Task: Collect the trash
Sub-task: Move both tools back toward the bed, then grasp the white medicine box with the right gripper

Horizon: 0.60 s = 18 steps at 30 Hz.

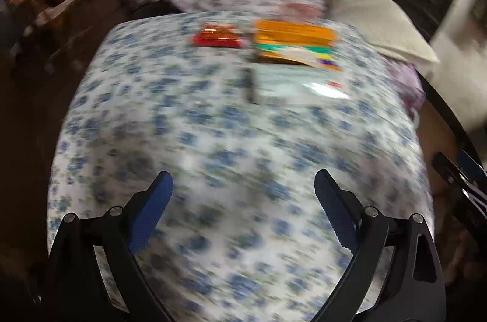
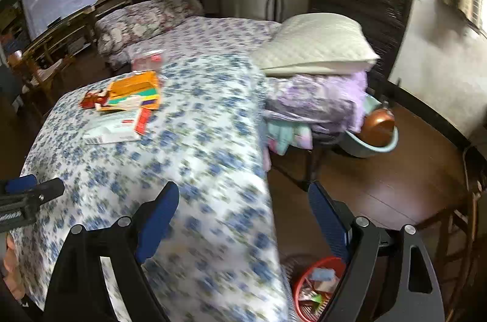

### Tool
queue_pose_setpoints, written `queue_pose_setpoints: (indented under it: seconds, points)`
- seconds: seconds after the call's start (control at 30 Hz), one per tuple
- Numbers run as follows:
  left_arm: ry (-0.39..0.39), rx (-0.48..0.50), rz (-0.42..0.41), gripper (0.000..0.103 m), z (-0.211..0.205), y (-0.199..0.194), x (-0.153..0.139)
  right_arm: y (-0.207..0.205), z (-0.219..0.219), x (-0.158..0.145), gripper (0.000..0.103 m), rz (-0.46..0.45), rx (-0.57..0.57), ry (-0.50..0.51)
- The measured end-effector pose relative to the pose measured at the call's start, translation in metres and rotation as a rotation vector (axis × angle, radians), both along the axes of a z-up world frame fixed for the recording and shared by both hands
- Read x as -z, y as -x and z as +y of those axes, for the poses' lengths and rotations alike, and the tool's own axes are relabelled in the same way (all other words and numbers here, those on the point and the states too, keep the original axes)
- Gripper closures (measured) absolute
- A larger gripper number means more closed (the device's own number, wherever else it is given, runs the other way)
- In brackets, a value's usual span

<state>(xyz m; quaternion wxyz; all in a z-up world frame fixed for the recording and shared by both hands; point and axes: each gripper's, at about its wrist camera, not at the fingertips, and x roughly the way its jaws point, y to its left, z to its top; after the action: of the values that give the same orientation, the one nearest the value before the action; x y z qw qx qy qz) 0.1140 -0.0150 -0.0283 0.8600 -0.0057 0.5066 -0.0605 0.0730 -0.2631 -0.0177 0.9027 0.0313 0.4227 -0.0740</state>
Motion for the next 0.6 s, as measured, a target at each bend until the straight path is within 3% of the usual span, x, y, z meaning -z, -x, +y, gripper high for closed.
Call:
queue_pose_setpoints:
  seconds: [0.23,0.33,0.6]
  points:
    - [0.004,-0.170,0.016,0.012,0.042,-0.023,0.006,-0.057,0.035,0.005,0.018,0.010,-0.082,0.112]
    - [0.042,-0.188,0.029,0.012,0.049,-0.025,0.004,-0.080,0.041,0.009,0.018,0.013,-0.080,0.153]
    - [0.002,-0.174,0.027,0.012,0.049,-0.033,0.006,-0.111,0.054,0.030,0.018,0.068,-0.107,0.225]
